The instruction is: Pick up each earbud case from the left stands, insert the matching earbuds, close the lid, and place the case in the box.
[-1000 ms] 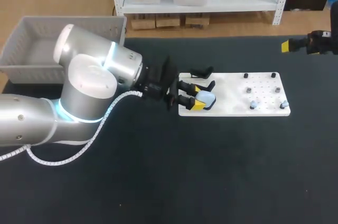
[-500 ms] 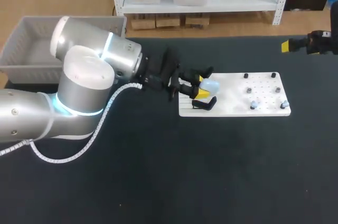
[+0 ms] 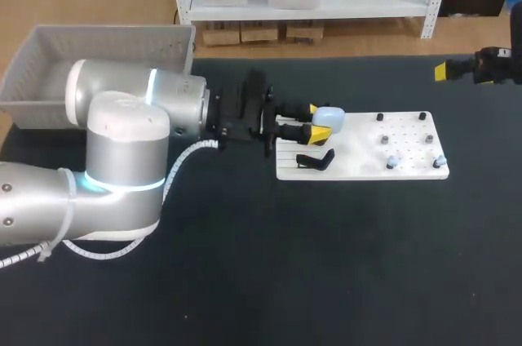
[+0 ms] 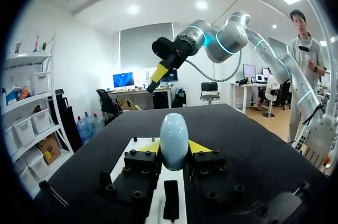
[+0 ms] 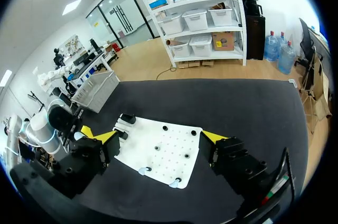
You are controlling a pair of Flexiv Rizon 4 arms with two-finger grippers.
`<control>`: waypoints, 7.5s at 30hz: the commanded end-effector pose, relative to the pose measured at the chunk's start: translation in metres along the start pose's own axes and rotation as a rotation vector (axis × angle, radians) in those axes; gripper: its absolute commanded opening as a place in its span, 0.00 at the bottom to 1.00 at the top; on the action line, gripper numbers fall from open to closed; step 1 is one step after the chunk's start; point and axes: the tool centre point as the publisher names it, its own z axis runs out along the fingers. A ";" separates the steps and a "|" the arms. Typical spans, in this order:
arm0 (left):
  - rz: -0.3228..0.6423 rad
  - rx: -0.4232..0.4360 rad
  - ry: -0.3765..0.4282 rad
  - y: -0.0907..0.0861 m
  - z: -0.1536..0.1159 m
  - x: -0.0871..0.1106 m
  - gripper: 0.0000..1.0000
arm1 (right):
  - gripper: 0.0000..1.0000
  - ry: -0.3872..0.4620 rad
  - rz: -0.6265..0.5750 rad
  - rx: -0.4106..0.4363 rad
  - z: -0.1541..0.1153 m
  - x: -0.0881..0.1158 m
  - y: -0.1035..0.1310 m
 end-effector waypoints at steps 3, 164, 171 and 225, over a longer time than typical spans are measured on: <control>0.023 -0.015 -0.049 -0.002 0.006 -0.003 0.00 | 1.00 0.000 0.000 0.001 -0.001 0.000 0.000; 0.037 0.004 -0.089 -0.001 0.009 -0.005 0.00 | 1.00 0.146 -0.269 -0.034 0.022 0.028 0.113; 0.037 0.004 -0.089 -0.001 0.009 -0.005 0.00 | 1.00 0.241 -0.273 0.128 0.001 0.026 0.082; 0.037 0.004 -0.089 -0.001 0.009 -0.005 0.00 | 1.00 0.493 -0.248 0.539 0.036 0.121 -0.017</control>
